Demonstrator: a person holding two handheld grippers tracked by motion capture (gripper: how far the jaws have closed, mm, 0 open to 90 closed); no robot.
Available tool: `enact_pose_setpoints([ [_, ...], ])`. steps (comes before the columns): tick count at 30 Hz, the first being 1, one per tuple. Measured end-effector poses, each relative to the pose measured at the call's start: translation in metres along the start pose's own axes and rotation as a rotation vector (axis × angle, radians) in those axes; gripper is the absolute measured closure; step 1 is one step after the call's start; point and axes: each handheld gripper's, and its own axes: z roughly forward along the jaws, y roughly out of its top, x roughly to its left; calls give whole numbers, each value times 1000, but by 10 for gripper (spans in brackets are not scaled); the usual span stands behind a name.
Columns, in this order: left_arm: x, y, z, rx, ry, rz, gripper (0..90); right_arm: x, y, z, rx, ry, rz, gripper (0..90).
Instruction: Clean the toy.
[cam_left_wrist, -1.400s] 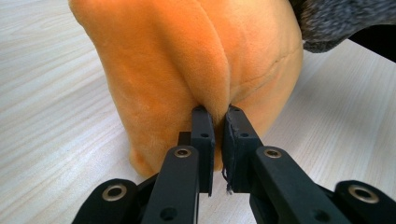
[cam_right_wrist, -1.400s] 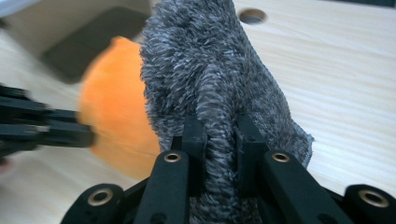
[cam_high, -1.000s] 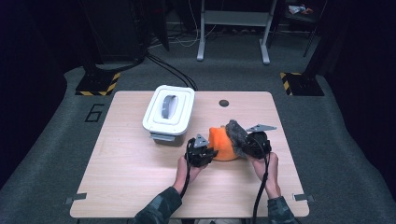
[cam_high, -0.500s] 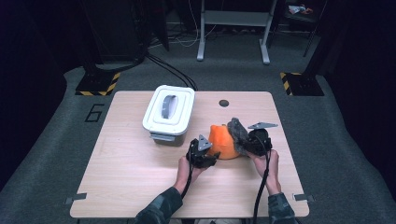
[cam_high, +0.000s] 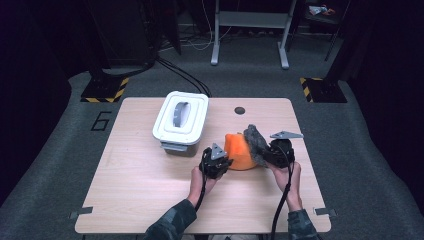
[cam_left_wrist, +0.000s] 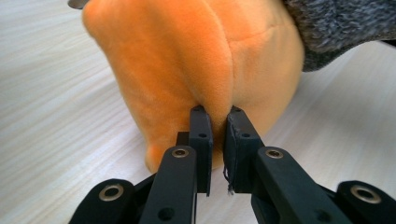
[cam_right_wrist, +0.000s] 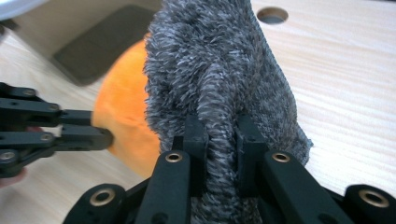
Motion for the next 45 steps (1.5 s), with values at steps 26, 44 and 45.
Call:
enact_pose_setpoints([
  [26,-3,4,-2,6,-54,-30,825,51,6,18,53,-46,-145,780],
  [44,0,0,-1,7,-69,-24,823,11,-6,15,54,-83,-50,782],
  [45,0,0,-1,8,-67,-24,822,5,-8,15,62,-85,-34,782],
])
